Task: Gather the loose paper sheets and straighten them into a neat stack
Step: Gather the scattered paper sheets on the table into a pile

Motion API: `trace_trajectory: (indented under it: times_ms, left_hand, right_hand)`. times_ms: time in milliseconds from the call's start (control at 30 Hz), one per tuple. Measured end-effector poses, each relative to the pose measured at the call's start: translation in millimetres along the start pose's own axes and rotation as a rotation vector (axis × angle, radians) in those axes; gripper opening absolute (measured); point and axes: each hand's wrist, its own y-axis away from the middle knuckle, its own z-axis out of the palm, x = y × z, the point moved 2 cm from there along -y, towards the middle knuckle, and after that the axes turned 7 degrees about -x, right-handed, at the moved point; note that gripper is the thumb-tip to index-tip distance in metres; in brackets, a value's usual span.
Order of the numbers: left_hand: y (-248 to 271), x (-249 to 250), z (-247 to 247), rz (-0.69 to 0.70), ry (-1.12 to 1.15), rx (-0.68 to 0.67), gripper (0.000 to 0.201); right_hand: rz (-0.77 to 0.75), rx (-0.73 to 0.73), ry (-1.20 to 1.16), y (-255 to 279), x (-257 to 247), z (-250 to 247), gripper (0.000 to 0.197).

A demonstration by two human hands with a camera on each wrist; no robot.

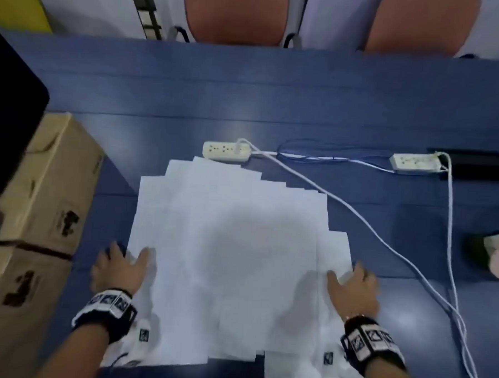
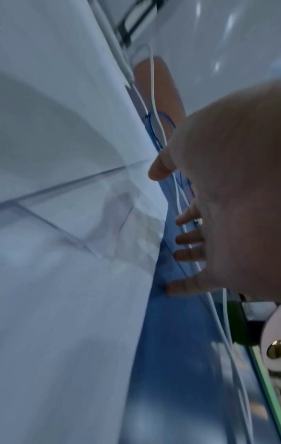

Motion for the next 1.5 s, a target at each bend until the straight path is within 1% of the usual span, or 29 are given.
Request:
trace_trajectory:
  times_ms: [67, 133, 233, 300, 367, 500, 567, 633, 700, 767, 867, 967, 1067, 1100, 1167, 1233, 1267, 1300, 1333, 1400, 1433, 1467, 1500]
  left_hand:
    - [-8, 7, 6, -0.084, 0.012, 0.042, 0.093]
    - [-14, 20, 17, -0.093, 0.005, 0.052, 0.095]
    - [-10, 25, 40, -0.075, 0.013, 0.072, 0.100]
    - [-8, 31, 47, -0.069, 0.029, 0.088, 0.100]
    - [-2, 36, 53, -0.062, 0.046, 0.076, 0.099]
    - [5, 41, 54, -0.030, 0.067, 0.067, 0.096]
    - [3, 39, 44, -0.032, 0.097, 0.117, 0.088]
    - [-7, 35, 28, -0.039, 0.140, 0.174, 0.083]
    - [-20, 36, 15, -0.061, 0.126, 0.161, 0.085]
    - [-24, 46, 13, -0.056, 0.060, 0.129, 0.086]
    - [-11, 64, 23, 0.022, -0.018, 0.118, 0.080]
    - [9, 72, 36, 0.050, -0.005, 0.113, 0.074]
    - [13, 70, 38, 0.064, 0.044, 0.106, 0.071]
    - [9, 67, 33, 0.049, 0.072, 0.097, 0.071]
    - [-2, 61, 23, -0.009, 0.142, 0.060, 0.074]
    - [-11, 58, 14, -0.015, 0.215, -0.008, 0.080]
    - [-13, 60, 11, -0.005, 0.256, -0.056, 0.082]
    - [-14, 62, 10, -0.004, 0.304, -0.109, 0.081]
    - [-14, 63, 9, -0.017, 0.363, -0.167, 0.077]
    - [-18, 65, 7, -0.054, 0.501, -0.263, 0.065]
    - [-19, 65, 6, -0.052, 0.551, -0.303, 0.055]
    - [-18, 65, 4, -0.031, 0.580, -0.340, 0.043]
    - [-16, 65, 2, -0.006, 0.589, -0.369, 0.034]
  right_hand:
    - [0.164, 0.031, 0.011, -6, -9, 1, 0.077]
    - [0.216, 0.031, 0.003, -13, -22, 5, 0.074]
    - [0.215, -0.002, -0.073, -9, -39, 21, 0.075]
    - [0.218, -0.013, -0.125, -12, -56, 31, 0.077]
    - [0.206, -0.049, -0.189, -9, -74, 40, 0.077]
    - [0.198, -0.151, -0.348, -8, -90, 44, 0.070]
    - [0.219, -0.120, -0.317, -7, -84, 39, 0.069]
    - [0.257, -0.057, -0.199, -5, -77, 32, 0.072]
    - [0.289, -0.025, -0.147, -4, -78, 31, 0.077]
    - [0.267, -0.029, -0.135, -3, -89, 32, 0.079]
    - [0.218, -0.073, -0.171, 1, -112, 40, 0.081]
    - [0.157, -0.113, -0.207, 12, -127, 49, 0.074]
    - [0.092, -0.128, -0.228, 14, -124, 49, 0.067]
    - [0.092, -0.118, -0.272, 8, -117, 47, 0.068]
    - [0.133, -0.113, -0.487, -5, -101, 32, 0.070]
    - [0.170, -0.166, -0.714, -16, -88, 13, 0.054]
    - [0.178, -0.226, -0.772, -22, -83, 5, 0.046]
    - [0.185, -0.297, -0.801, -26, -80, -1, 0.043]
    - [0.195, -0.386, -0.799, -30, -77, -5, 0.047]
    - [0.212, -0.565, -0.755, -33, -75, -7, 0.060]
    - [0.218, -0.622, -0.720, -35, -71, -5, 0.069]
    - [0.211, -0.649, -0.674, -37, -69, -6, 0.075]
    - [0.184, -0.644, -0.652, -41, -66, -5, 0.073]
